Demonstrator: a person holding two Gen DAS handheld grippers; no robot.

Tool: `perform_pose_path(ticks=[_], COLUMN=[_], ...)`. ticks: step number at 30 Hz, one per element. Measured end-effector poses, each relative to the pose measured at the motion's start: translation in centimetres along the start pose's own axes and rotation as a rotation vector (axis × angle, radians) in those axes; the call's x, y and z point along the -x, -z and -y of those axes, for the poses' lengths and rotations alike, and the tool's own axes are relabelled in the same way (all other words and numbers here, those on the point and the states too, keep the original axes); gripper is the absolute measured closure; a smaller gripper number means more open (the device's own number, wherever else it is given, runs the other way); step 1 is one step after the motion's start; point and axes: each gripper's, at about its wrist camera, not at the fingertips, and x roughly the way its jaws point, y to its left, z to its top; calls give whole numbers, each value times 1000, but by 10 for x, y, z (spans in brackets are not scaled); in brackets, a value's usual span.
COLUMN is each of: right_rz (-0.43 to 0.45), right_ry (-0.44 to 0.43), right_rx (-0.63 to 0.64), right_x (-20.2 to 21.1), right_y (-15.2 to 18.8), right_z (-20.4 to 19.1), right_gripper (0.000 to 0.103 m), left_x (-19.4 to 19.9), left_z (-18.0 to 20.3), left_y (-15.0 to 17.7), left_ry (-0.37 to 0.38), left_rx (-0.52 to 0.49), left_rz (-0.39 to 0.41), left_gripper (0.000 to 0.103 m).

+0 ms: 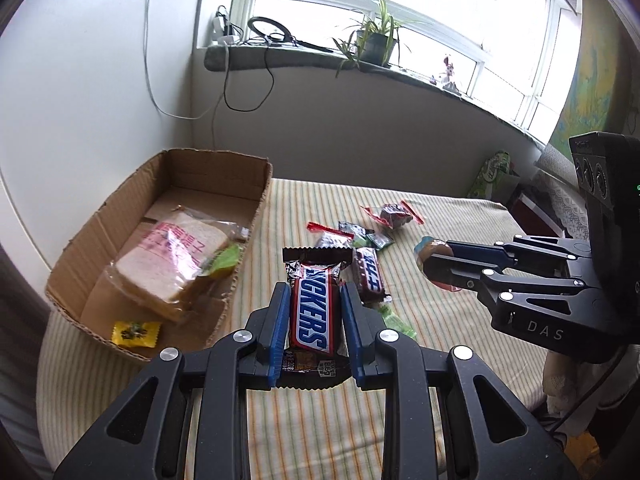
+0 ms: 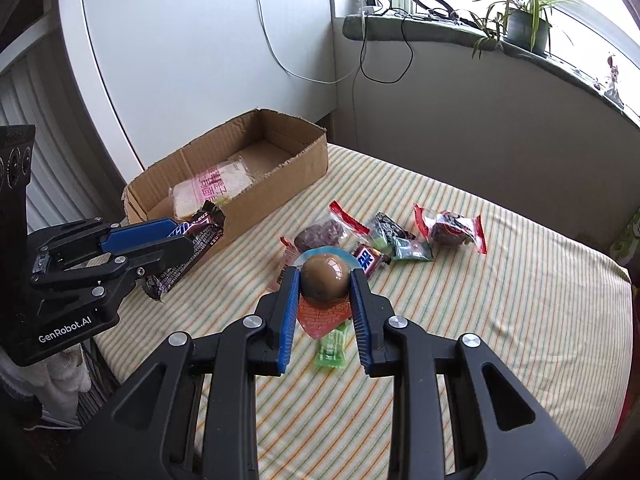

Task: Organize snacks
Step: 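Carry the Snickers bar and brown egg into the box and release both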

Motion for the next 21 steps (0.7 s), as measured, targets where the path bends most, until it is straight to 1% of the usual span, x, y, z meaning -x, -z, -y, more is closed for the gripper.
perform_pose_path(ticks=[5, 11, 17, 21], right_rz=[7, 9, 3, -12], right_ry=[-22, -54, -69, -91], right_rx=[28, 37, 60, 64], right_x=[-12, -37, -65, -85], right_y=[-24, -54, -83, -96], right_z=[-18, -35, -55, -65], right_gripper=[77, 77, 77, 77], left_x=[7, 10, 9, 7], left_z=[-30, -67, -96, -109], left_y=[-6, -13, -14, -14], left_ry=[-32, -93, -143, -159], left_rx=[44, 88, 114, 130], left_rz=[30, 52, 50, 46], left_gripper=[78, 78, 78, 78])
